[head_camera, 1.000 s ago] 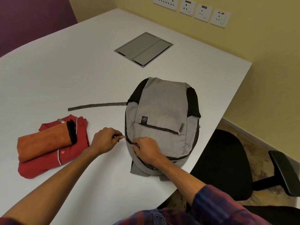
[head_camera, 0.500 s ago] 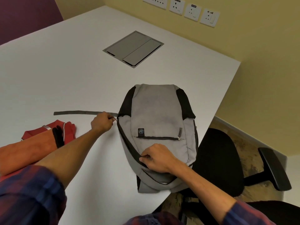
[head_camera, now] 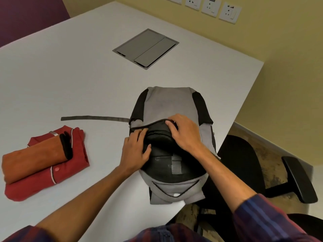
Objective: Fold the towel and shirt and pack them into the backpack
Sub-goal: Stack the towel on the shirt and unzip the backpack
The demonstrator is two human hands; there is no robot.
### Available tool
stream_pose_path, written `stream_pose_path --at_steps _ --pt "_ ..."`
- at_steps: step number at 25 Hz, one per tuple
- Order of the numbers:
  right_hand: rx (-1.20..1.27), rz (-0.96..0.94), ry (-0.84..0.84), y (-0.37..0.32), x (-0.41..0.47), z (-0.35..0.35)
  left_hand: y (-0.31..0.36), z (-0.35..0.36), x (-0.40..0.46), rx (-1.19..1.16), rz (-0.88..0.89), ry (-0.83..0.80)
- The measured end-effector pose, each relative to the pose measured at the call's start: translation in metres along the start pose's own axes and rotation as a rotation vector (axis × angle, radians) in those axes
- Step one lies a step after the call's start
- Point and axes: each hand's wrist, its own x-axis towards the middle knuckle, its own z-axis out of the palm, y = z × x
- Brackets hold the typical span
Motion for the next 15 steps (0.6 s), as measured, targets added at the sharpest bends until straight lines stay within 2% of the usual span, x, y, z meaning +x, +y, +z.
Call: stream_pose_path --at_steps 1,3,5,7,9,15 --pt "0.033 -0.026 -0.058 -0.004 -0.002 0.005 -0.003 0.003 -0.003 -0.009 -0.041 -0.027" --pt "0.038 -0.044 -0.317 -0.003 -0.017 0.020 -0.010 0.005 -0.008 -0.008 -0.096 -0.112" --pt "-0.145 -0.065 -0.607 0.008 -0.038 0.041 -0.020 0.005 -0.017 0.020 -0.109 -0.245" --pt "-0.291 -0.064 -0.776 0.023 -0.060 0.062 -0.031 0.003 -0.028 -0.002 -0.126 -0.339" --pt "-0.321 -0.038 -0.810 0.035 -0.075 0.082 -0.038 0.000 -0.038 -0.064 -0.151 -0.350" --pt "-0.332 -0.004 -0.761 0.042 -0.060 0.100 -0.047 -0.011 -0.052 -0.142 -0.161 -0.246"
